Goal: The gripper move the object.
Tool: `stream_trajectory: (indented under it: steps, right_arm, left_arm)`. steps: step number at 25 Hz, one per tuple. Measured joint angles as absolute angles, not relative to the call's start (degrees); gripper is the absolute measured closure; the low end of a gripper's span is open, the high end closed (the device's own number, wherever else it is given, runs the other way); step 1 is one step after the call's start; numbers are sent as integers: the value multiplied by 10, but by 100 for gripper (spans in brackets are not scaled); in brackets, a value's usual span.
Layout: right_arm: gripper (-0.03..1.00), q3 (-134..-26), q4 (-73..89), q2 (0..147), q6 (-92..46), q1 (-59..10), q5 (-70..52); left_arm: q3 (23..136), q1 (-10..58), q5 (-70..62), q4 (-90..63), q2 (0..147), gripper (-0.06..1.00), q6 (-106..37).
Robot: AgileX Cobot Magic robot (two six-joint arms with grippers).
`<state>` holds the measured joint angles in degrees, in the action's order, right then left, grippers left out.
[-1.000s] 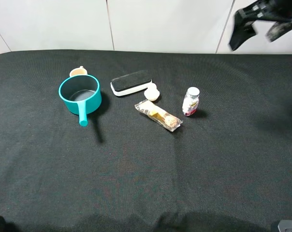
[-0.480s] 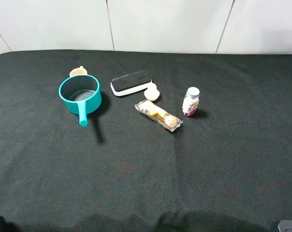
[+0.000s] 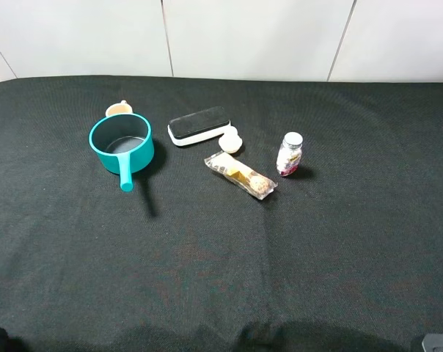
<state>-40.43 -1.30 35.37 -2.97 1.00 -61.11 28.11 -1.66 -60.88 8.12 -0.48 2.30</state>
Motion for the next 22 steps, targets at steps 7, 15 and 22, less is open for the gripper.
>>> stream_trajectory:
  steps: [7, 15, 22]
  right_arm:
    - [27, -311, -7, 198, -22, 10, -609]
    - [27, -298, 0, 115, -20, -21, -605]
    - [27, -298, -15, 108, -19, -61, -602]
  left_arm:
    - [281, -17, -609, 81, -5, -5, 23]
    - [281, -17, -609, 81, -5, -5, 23]
    - [281, -17, -609, 81, -5, -5, 23]
